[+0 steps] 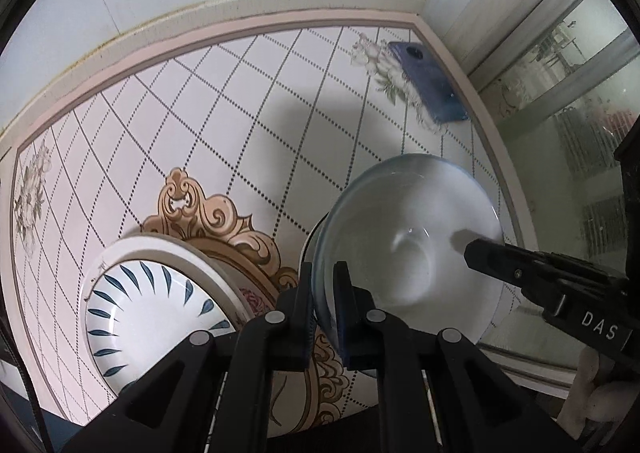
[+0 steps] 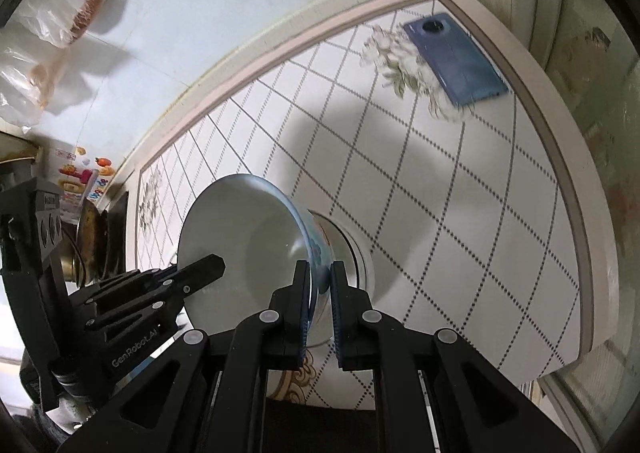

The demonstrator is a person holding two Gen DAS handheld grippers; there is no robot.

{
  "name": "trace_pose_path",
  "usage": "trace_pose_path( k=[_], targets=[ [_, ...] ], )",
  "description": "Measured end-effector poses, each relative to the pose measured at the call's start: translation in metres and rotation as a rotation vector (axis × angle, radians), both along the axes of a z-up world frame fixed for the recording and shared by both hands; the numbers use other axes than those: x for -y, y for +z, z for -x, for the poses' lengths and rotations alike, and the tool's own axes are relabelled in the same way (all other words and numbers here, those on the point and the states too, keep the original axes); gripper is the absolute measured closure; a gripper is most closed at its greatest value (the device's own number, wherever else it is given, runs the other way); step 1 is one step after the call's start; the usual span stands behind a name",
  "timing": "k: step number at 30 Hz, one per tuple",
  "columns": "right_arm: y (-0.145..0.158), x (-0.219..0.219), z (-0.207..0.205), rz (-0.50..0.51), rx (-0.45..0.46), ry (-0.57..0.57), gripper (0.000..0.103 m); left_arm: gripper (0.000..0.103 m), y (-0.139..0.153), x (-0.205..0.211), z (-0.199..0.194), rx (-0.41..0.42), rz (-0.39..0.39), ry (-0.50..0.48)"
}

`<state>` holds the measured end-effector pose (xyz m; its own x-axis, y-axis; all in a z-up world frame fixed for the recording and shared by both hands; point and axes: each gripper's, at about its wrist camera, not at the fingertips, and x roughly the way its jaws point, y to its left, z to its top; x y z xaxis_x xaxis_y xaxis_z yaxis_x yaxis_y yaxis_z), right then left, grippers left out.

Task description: Organize plates and bowls

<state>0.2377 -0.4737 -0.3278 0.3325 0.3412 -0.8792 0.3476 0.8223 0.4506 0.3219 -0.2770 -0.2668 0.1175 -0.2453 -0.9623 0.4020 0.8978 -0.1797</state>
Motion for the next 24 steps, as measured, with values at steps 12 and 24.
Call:
trace_pose_path(
  k=[12, 24],
  targets=[
    [-0.025, -0.005, -0.004, -0.008, -0.043, 0.012, 0.092, 0.096, -0.015, 0.003, -0.002, 0.002, -0.048, 0.002],
    [-0.031, -0.009, -0.012, 0.047, -0.071, 0.049, 0.090, 0.095, -0.028, 0.005, -0.002, -0.018, -0.080, -0.009]
  ],
)
